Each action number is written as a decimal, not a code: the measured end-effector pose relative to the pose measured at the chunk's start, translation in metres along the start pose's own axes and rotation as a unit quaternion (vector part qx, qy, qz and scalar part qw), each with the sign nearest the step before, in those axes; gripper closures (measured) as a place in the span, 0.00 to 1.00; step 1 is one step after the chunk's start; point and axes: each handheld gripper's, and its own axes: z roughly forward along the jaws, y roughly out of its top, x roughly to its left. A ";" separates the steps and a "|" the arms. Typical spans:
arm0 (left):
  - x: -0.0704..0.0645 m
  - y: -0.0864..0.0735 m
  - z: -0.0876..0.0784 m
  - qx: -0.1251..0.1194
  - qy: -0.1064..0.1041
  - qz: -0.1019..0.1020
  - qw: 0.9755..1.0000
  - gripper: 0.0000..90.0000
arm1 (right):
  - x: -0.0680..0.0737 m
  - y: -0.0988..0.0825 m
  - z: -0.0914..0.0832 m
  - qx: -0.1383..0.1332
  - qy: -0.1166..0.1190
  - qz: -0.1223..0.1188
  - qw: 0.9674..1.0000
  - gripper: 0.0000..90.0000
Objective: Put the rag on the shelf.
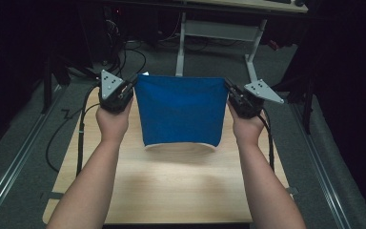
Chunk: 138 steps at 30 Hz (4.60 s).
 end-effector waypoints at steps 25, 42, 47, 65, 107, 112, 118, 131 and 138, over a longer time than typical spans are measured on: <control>0.018 -0.025 0.051 0.078 0.011 0.005 0.997 0.98 | -0.017 -0.016 0.061 0.074 -0.030 -0.032 0.996 0.98; 0.012 -0.101 0.054 0.180 -0.040 -0.011 0.983 0.98 | -0.016 -0.082 0.061 0.148 -0.001 -0.029 0.988 0.98; 0.009 -0.116 0.051 0.185 -0.048 -0.015 0.981 0.98 | -0.016 -0.097 0.058 0.156 0.007 -0.018 0.988 0.98; 0.001 -0.148 0.044 0.212 -0.064 -0.025 0.975 0.98 | -0.014 -0.134 0.059 0.188 0.026 0.012 0.982 0.98; 0.015 -0.149 0.016 0.198 -0.048 -0.051 0.978 0.73 | -0.037 -0.141 0.038 0.200 -0.017 0.020 0.979 0.75; 0.022 -0.150 0.009 0.192 -0.045 -0.065 0.978 0.67 | -0.038 -0.141 0.036 0.202 -0.021 0.020 0.979 0.75; 0.029 -0.152 0.002 0.187 -0.046 -0.077 0.978 0.64 | -0.040 -0.143 0.033 0.199 -0.026 0.022 0.979 0.76; 0.040 -0.133 0.012 0.134 -0.048 -0.152 0.978 0.65 | -0.040 -0.144 0.031 0.200 -0.026 0.015 0.979 0.76; 0.044 -0.136 0.012 0.177 -0.033 -0.119 0.976 0.64 | -0.040 -0.144 0.028 0.202 -0.028 0.003 0.979 0.76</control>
